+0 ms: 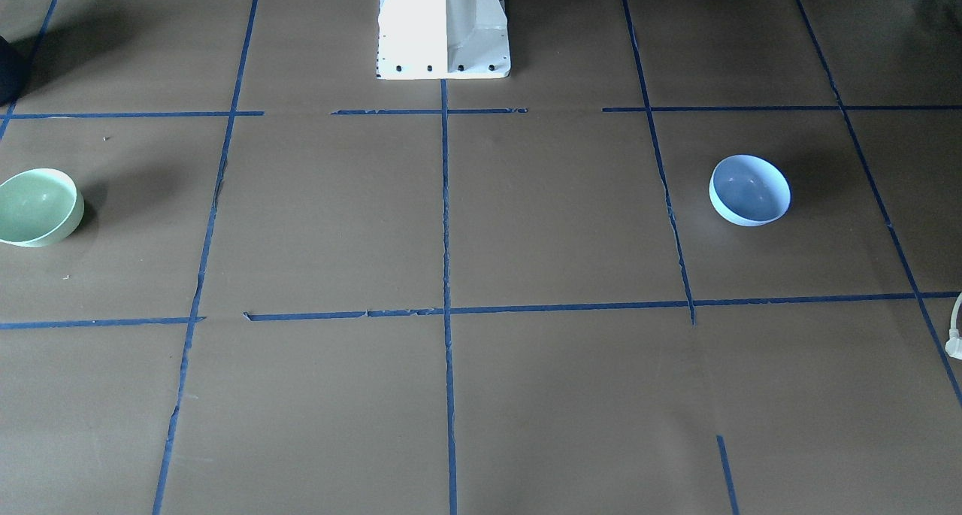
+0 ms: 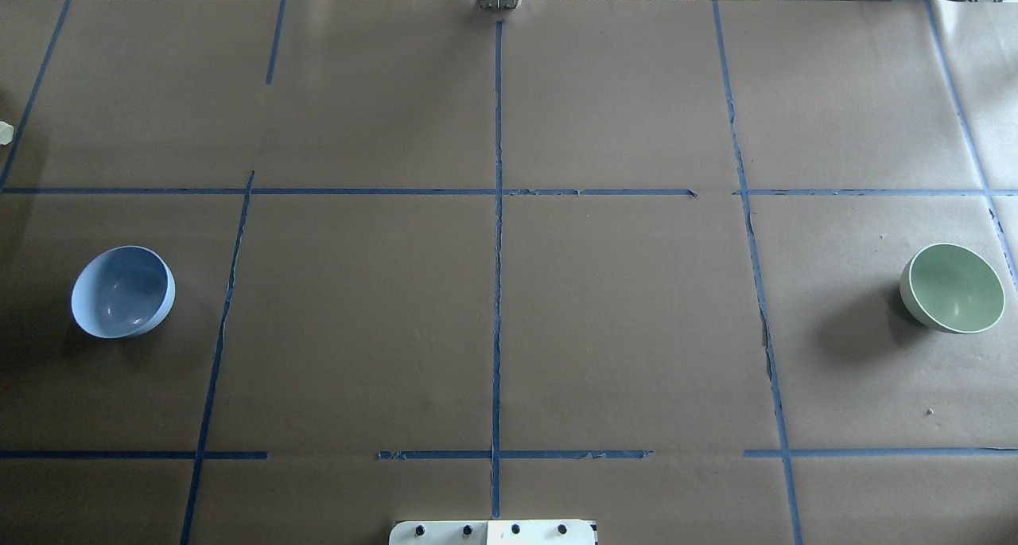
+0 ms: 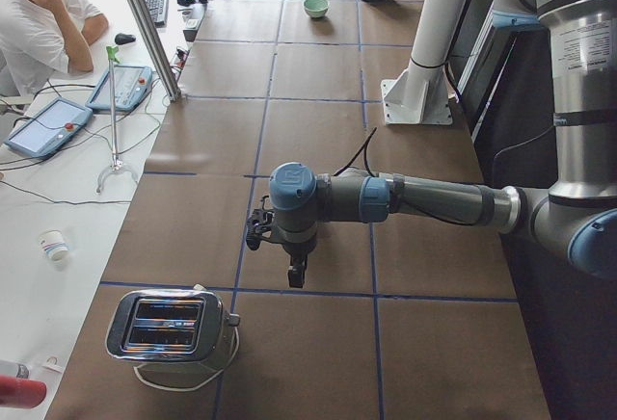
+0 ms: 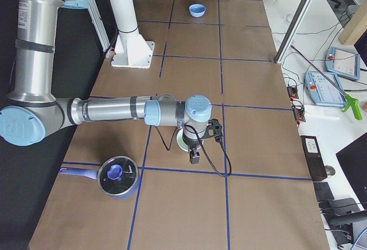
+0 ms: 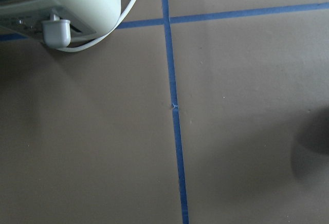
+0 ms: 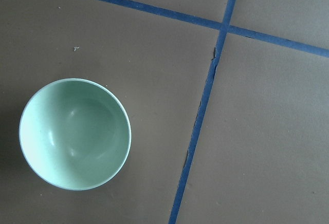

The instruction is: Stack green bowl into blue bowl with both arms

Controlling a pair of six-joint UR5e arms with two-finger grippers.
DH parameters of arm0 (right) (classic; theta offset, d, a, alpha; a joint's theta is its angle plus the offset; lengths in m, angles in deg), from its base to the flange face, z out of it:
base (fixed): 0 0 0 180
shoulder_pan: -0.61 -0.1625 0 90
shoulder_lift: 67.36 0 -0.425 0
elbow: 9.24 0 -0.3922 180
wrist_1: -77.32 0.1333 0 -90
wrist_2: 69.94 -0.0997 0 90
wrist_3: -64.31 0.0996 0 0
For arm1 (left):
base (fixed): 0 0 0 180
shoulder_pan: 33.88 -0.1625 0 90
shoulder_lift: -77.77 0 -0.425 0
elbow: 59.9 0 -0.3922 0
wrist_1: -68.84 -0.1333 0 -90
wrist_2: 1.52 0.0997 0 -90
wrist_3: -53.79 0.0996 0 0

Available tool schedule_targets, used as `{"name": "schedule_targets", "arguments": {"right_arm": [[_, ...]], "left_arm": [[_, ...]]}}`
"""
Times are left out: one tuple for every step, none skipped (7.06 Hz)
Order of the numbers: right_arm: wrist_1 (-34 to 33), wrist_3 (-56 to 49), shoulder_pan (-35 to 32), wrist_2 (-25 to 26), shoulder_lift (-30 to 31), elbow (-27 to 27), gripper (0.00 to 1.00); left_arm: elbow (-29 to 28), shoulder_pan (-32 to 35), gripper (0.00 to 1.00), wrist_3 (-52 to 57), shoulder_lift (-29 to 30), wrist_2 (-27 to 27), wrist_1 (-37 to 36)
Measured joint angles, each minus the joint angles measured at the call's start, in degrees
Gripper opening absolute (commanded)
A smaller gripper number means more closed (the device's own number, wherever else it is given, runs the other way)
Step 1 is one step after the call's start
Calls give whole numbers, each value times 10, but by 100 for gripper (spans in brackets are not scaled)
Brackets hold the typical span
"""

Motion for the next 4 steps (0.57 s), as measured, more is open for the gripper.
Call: {"name": "schedule_targets", "arguments": {"right_arm": [[0,1,0,-2,-2,0,100],[0,1,1,-5,-2,0,100],[0,1,3,-11,-2,-1,100],[0,1,5,-19,-2,-1,100]], "left_arm": [[0,0,100,0,-1,-1,1],[-1,0,100,1,-1,-3,4],[-3,-3,100,0,-1,-3,12],[-3,-17,100,-17,0,-3,24]]}}
